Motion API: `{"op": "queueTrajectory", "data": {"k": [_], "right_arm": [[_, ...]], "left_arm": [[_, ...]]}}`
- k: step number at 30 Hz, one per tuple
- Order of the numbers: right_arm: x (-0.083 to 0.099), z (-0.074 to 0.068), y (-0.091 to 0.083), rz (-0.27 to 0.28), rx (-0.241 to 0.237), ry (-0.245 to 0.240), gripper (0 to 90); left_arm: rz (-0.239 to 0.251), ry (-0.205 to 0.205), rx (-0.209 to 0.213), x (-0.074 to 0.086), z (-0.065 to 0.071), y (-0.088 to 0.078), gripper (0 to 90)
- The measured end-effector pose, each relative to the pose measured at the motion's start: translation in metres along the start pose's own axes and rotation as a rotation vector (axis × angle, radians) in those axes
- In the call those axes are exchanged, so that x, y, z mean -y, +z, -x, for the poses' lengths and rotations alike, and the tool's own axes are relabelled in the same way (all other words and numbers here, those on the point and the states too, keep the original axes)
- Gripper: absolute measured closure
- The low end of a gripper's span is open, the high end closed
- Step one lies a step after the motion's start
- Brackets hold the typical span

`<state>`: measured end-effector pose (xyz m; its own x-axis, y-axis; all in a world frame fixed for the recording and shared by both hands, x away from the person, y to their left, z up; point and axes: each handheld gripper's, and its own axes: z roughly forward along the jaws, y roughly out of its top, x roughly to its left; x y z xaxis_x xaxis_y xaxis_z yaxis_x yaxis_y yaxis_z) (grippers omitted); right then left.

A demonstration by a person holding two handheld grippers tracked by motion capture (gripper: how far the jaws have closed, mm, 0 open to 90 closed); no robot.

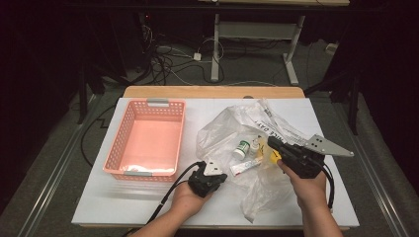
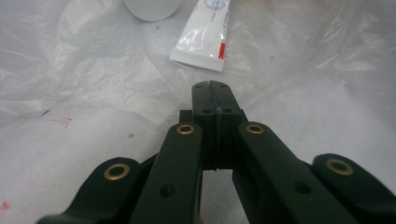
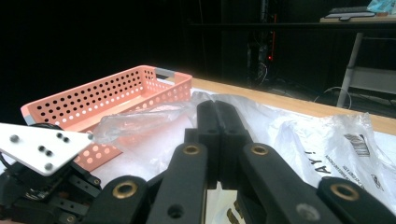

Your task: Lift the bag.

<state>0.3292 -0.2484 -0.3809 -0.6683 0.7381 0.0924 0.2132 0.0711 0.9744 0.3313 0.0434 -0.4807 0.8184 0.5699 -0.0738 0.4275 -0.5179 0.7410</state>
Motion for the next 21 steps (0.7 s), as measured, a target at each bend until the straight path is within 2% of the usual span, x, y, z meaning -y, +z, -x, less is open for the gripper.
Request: {"op": "queueTrajectory", "data": {"k": [3,5,7,11,16,19,21], "right_arm": [[0.000,0.001,0.001,-0.002,0.003,0.000,90.0],[0.001,0.001,0.002,-0.005,0.006,0.003,90.0],[0.002,0.001,0.004,-0.005,0.010,0.004,90.0],[0.001,0.002,0.005,0.002,0.020,-0.005,90.0],[0.000,0.001,0.003,0.016,0.032,-0.005,90.0],[-0.001,0.000,0.005,0.025,0.036,-0.011,90.0],[-0.004,-0.001,0.005,0.037,0.036,-0.020,90.0]], "left_arm": [[0.029,-0.027,0.025,0.001,-0.003,-0.002,89.0],[0.048,-0.023,0.031,0.002,-0.004,-0.005,89.1],[0.072,-0.016,0.022,0.003,-0.005,-0.008,89.1],[0.128,-0.031,0.014,0.003,-0.008,-0.016,89.1],[0.217,-0.012,-0.039,-0.006,-0.004,-0.031,89.1],[0.266,0.021,-0.083,-0.013,0.000,-0.039,89.1],[0.308,-0.016,-0.077,-0.016,-0.002,-0.041,89.1]]}}
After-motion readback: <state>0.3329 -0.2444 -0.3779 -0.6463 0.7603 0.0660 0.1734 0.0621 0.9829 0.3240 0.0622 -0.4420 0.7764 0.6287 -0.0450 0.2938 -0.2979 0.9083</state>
